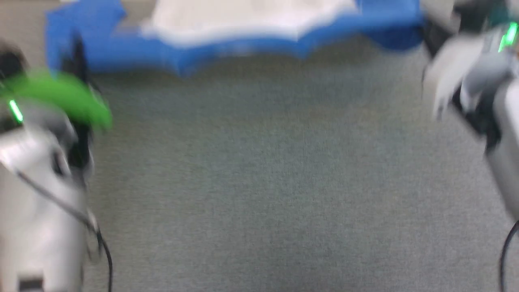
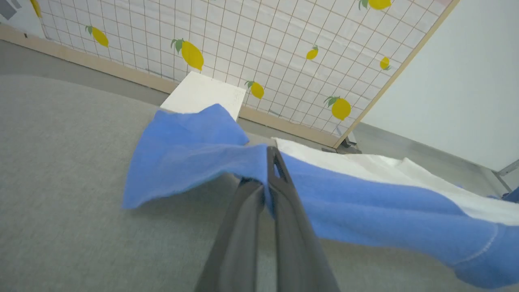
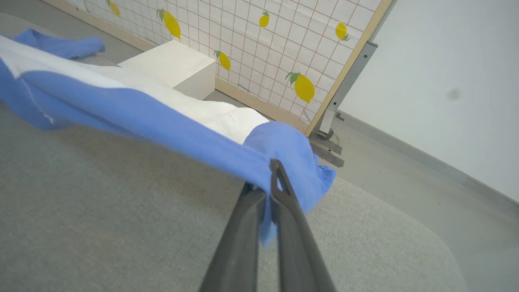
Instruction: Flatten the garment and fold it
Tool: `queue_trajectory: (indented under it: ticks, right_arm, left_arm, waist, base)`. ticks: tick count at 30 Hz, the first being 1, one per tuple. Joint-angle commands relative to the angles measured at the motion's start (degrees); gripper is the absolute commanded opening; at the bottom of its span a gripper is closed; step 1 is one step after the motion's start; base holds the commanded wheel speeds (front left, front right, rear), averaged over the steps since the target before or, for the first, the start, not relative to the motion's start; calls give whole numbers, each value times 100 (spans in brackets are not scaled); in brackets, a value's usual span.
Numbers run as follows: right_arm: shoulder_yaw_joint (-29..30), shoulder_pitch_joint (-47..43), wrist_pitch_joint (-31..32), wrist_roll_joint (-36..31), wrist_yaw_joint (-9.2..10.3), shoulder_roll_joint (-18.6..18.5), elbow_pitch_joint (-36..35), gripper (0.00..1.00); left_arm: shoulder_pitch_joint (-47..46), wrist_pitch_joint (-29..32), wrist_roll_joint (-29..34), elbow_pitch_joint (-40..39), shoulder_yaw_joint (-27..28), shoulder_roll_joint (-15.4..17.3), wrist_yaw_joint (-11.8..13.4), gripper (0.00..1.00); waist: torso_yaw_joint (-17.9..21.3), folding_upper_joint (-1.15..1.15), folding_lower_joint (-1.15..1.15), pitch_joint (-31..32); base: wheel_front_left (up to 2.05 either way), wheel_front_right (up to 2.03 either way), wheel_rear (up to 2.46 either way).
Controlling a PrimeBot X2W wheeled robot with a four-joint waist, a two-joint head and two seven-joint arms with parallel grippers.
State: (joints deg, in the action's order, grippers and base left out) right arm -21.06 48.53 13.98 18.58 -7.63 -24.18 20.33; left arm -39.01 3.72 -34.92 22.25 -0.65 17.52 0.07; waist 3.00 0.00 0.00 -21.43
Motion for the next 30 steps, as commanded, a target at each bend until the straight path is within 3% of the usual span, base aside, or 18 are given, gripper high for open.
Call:
queue_trajectory:
  ticks: [1, 7, 16, 24, 30]
  right_arm:
    - [97, -444, 44, 95, 14, -162, -142, 0]
    - [556, -2258, 213, 160, 14, -205, -937, 0]
    - [1422, -4660, 898, -32, 14, 419, -2045, 0]
    - [1892, -5926, 1751, -248, 14, 955, -2754, 0]
    - [1966, -6292, 1758, -442, 14, 1226, -2626, 0]
  left_arm:
    - [523, 58, -60, -92, 50, 60, 79, 0]
    - [2514, 476, -230, -853, 40, -138, 409, 0]
    - [4595, 1092, -570, -2022, 103, -378, 875, 0]
    - [5284, 1287, -609, -2432, 87, -446, 1114, 0]
    - [5358, 1197, -644, -2180, -5, -595, 1096, 0]
  waist:
    - [-325, 0, 0, 928]
    - [-456, 0, 0, 1502]
    - [-530, 0, 0, 1984]
    - [-501, 0, 0, 2123]
    - [-440, 0, 0, 2035]
  base:
    - [0, 0, 0]
    - [0, 0, 0]
    - [0, 0, 0]
    - [0, 0, 0]
    - [0, 0, 0]
